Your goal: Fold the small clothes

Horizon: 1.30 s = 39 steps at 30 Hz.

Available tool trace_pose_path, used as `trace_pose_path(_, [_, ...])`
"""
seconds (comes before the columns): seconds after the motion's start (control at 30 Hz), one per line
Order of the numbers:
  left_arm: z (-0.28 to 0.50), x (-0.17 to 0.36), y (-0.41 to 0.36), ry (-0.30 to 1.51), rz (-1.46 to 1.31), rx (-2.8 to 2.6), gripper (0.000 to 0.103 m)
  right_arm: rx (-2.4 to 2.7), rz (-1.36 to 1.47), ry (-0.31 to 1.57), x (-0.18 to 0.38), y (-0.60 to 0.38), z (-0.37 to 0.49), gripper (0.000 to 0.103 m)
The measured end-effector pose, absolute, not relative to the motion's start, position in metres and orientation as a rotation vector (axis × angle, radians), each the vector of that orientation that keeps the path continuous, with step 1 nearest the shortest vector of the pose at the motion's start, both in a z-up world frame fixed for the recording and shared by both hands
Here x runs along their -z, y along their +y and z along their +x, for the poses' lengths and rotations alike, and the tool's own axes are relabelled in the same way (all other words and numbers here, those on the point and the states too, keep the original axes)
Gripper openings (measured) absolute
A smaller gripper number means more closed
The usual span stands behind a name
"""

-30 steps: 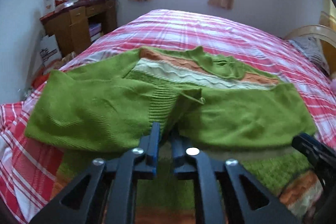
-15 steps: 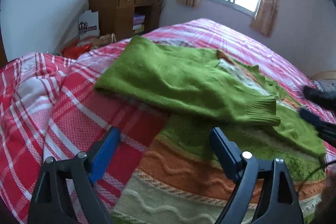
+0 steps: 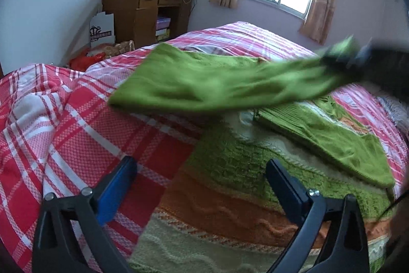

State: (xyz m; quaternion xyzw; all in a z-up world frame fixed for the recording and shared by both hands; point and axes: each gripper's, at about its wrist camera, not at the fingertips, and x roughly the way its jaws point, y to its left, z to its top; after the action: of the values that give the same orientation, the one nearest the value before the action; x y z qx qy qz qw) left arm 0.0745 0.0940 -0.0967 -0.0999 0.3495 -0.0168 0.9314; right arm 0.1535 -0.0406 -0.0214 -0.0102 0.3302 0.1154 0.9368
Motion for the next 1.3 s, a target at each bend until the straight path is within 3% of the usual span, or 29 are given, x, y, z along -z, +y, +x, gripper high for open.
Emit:
trace_pose_path(0.2, [0.074, 0.097, 0.09, 0.718, -0.2, 0.026, 0.103, -0.156, -0.057, 0.504, -0.059, -0.085, 0.128, 0.013])
trace_pose_path(0.37, [0.074, 0.097, 0.089, 0.719, -0.195, 0.022, 0.103, -0.043, -0.079, 0.486, -0.075, -0.145, 0.11, 0.013])
trace_pose_path(0.77, [0.093, 0.092, 0.08, 0.807, -0.111, -0.057, 0.103, 0.159, 0.065, 0.736, 0.04, -0.269, 0.089, 0.013])
trace_pose_path(1.1, [0.167, 0.087, 0.083, 0.859, -0.147, -0.198, 0.103, 0.131, 0.088, 0.758, 0.058, -0.275, 0.082, 0.013])
trace_pose_path(1.17, [0.168, 0.09, 0.087, 0.862, -0.162, -0.191, 0.103, 0.142, 0.088, 0.788, 0.068, -0.278, 0.083, 0.022])
trace_pose_path(1.3, [0.156, 0.088, 0.084, 0.852, -0.125, -0.159, 0.103, 0.144, 0.168, 0.812, 0.071, -0.296, 0.077, 0.024])
